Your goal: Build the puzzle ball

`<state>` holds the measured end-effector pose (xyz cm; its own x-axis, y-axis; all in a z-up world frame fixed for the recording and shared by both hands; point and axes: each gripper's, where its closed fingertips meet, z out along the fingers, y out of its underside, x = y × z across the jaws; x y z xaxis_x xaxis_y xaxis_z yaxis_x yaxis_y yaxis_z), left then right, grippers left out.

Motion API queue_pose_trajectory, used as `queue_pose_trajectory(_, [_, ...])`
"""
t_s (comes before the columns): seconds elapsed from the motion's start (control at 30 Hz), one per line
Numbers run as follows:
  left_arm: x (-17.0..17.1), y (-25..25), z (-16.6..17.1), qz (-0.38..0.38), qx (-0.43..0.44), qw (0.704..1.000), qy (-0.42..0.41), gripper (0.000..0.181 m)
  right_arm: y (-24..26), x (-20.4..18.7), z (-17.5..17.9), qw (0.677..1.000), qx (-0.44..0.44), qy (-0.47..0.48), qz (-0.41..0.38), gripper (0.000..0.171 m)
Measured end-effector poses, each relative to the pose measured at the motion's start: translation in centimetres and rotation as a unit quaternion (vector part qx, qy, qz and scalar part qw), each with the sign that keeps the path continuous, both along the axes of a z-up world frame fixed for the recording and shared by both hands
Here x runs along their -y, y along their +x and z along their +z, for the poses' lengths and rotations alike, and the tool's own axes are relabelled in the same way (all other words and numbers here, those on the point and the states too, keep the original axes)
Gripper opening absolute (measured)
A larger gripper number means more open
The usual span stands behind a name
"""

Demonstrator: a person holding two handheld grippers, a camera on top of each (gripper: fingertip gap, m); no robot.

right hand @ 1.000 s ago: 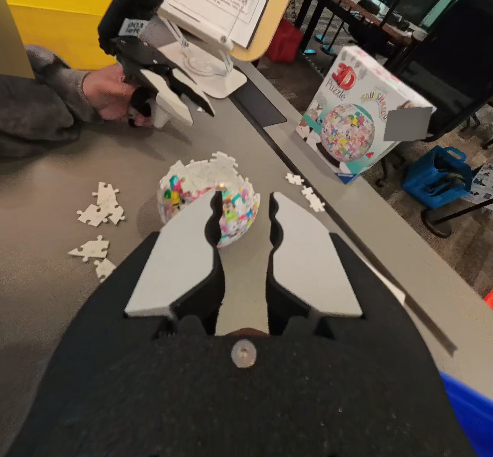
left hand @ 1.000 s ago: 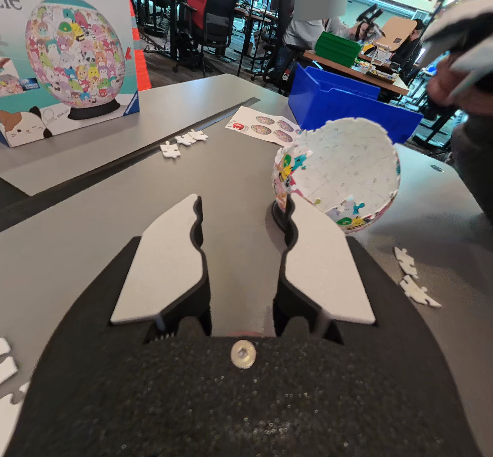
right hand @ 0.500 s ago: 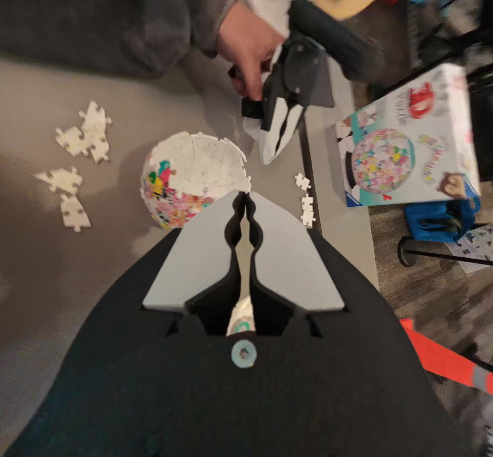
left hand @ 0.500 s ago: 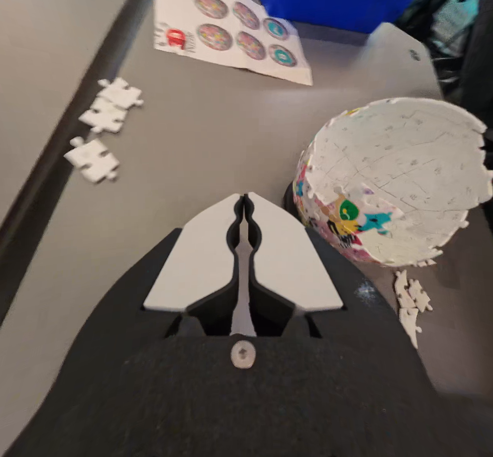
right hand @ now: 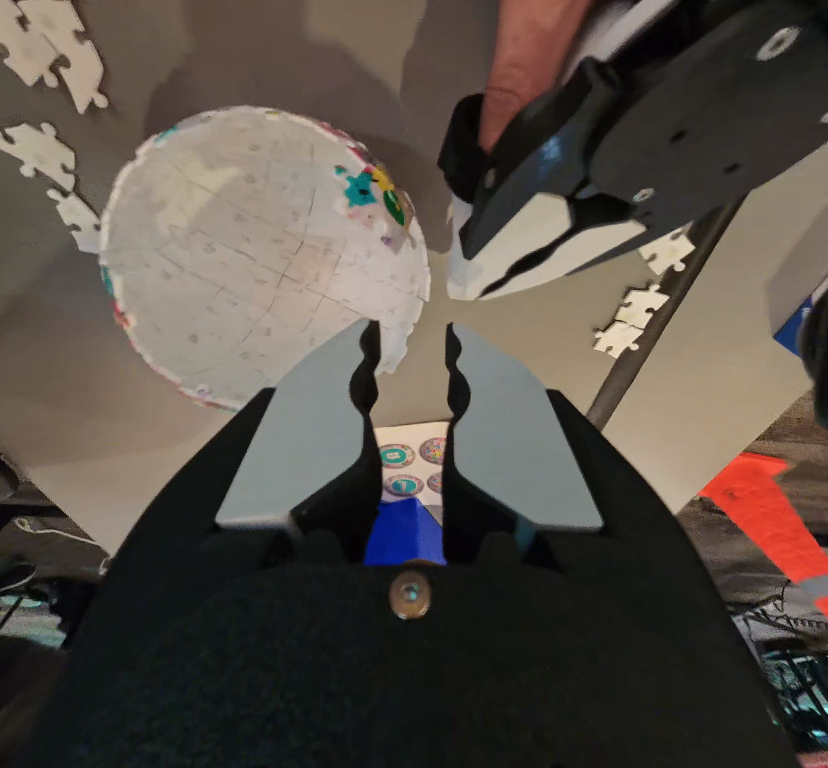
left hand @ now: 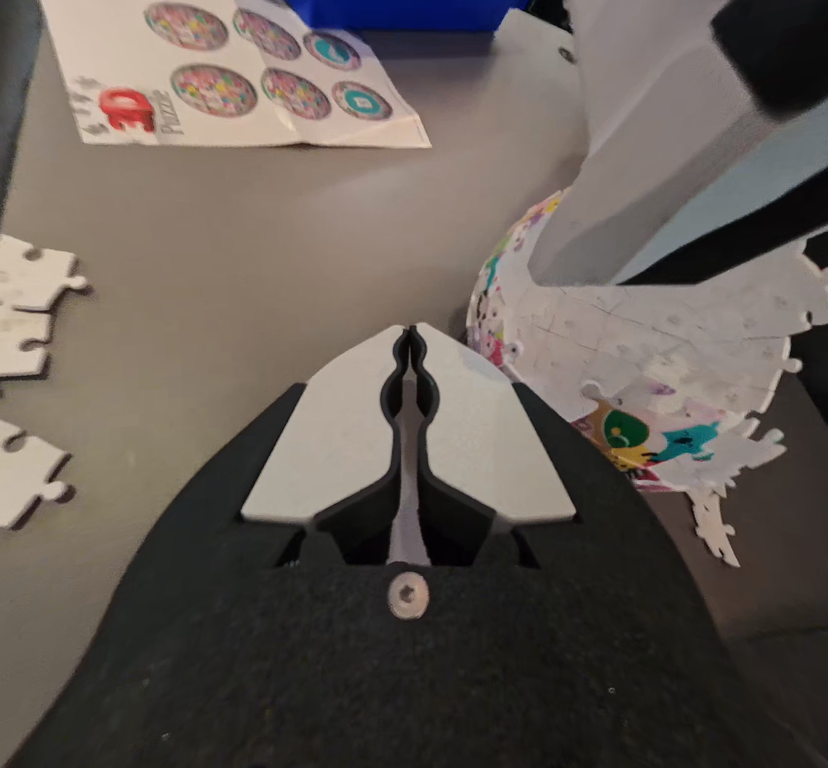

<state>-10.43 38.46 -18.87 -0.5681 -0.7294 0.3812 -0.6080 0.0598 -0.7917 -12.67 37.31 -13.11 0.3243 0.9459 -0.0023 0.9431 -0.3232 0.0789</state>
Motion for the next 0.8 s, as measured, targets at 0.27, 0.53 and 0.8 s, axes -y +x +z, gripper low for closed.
queue_pose_trajectory(0.27, [-1.0, -0.7, -0.5, 0.004, -0.027, 1.000, -0.008, 0.000, 0.4, -0.5, -2.7, 1.000, 0.011, -0.008, 0.025, 0.020])
queue_pose_trajectory(0.53, [-0.6, -1.2, -0.6, -0.014, -0.034, 0.999, -0.012, 0.000, 0.9, -0.5, -3.0, 0.996, 0.042, -0.029, 0.072, 0.010])
queue_pose_trajectory(0.8, [0.5, -1.1, 0.9, -0.036, 0.000, 0.998, -0.042, 0.000, 1.0, -0.6, -3.2, 0.997, 0.031, -0.031, 0.062, 0.005])
